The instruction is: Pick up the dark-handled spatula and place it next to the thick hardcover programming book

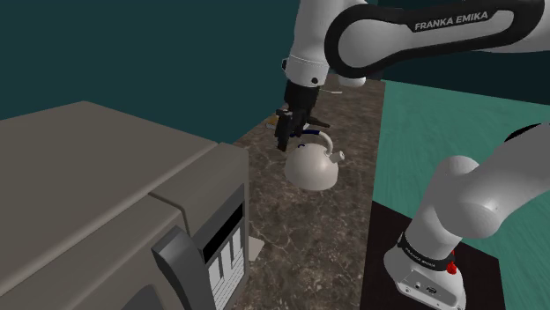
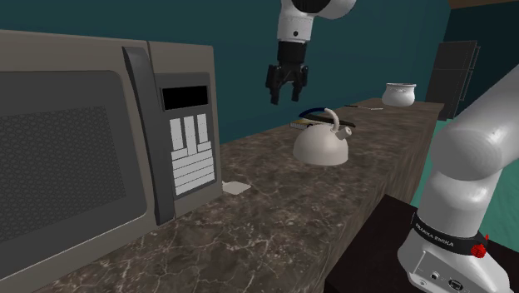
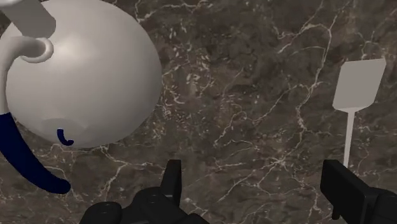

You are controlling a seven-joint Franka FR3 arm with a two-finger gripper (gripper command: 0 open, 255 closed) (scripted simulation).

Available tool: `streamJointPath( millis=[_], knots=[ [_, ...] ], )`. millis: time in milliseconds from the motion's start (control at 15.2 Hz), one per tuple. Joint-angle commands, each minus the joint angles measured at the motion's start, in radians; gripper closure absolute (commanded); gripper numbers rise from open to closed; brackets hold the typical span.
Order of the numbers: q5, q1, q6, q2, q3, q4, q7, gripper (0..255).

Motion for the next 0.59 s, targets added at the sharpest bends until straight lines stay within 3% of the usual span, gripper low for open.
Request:
streamJointPath(
  millis=[0, 528],
  knots=[
    [0.003, 0.007, 0.046, 0.045, 0.031, -0.003, 0.029, 0],
    [-0.047, 0.023, 0.192, 0.299, 0.162, 0.089, 0.175, 0]
  ],
)
